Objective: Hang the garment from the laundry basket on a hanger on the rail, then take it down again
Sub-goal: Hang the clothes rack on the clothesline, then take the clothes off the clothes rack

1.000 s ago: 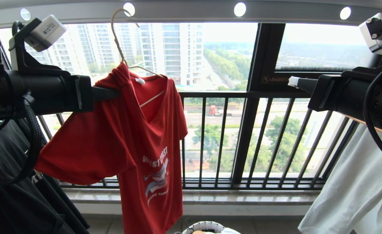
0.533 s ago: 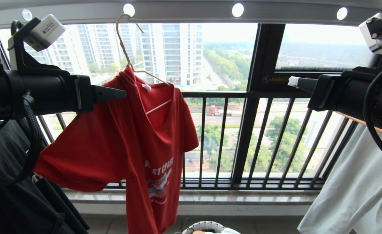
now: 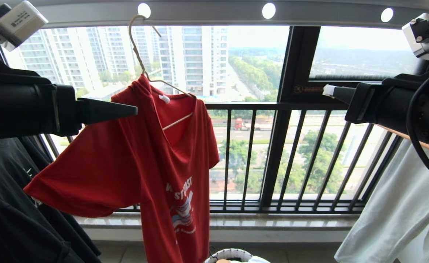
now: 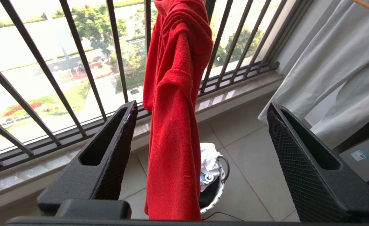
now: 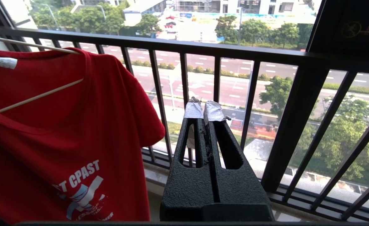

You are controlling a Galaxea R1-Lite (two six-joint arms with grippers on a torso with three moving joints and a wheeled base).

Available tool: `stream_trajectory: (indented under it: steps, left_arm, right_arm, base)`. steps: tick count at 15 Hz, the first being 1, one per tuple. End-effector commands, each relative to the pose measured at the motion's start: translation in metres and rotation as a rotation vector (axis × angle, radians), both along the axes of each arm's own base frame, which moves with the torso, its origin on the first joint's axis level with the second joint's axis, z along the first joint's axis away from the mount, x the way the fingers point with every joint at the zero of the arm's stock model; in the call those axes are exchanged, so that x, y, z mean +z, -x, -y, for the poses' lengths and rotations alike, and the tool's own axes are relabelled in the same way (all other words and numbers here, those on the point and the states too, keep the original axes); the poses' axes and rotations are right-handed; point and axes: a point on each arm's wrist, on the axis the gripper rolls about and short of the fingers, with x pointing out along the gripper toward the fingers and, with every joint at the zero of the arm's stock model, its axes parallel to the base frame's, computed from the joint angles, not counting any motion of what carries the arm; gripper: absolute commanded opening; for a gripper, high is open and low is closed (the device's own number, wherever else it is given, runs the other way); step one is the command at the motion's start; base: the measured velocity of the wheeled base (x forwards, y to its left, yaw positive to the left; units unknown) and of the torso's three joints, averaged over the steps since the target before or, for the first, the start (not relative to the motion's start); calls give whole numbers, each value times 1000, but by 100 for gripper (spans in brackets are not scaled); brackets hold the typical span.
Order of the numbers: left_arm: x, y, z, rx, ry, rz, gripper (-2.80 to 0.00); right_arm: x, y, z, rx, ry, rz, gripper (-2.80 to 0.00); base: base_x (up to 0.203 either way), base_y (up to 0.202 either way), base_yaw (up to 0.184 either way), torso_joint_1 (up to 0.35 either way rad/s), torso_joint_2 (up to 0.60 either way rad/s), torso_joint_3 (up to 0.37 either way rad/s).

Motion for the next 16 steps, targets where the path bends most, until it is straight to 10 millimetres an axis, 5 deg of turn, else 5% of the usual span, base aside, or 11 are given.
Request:
stream_trajectory:
  steps: [1,5,6,10,16]
  left_arm:
    - [10,32,-8,-21,15,38,0]
    - [22,75,-23,-23,18,47,0]
    - [22,88,-27,-27,13,33,-280]
    - [14,127,-42,-26,5,9,-280]
    - [-49,160,-54,-18,-23,-77,-280]
  right_arm:
    - [0,-2,-1,-1,0,-1,-280]
    - [2,-8,-4,4,-2,1,-280]
    - [0,-10,-5,6,0,-5,-280]
    - [1,-11,-5,9,-1,-3,-280]
    - [-1,-12,-6,13,2,-10,-280]
  base:
    - [0,0,0,0,0,0]
    - [0,0,0,0,0,0]
    - [0,0,0,0,0,0]
    - [0,0,0,0,0,0]
    - [0,0,0,0,0,0]
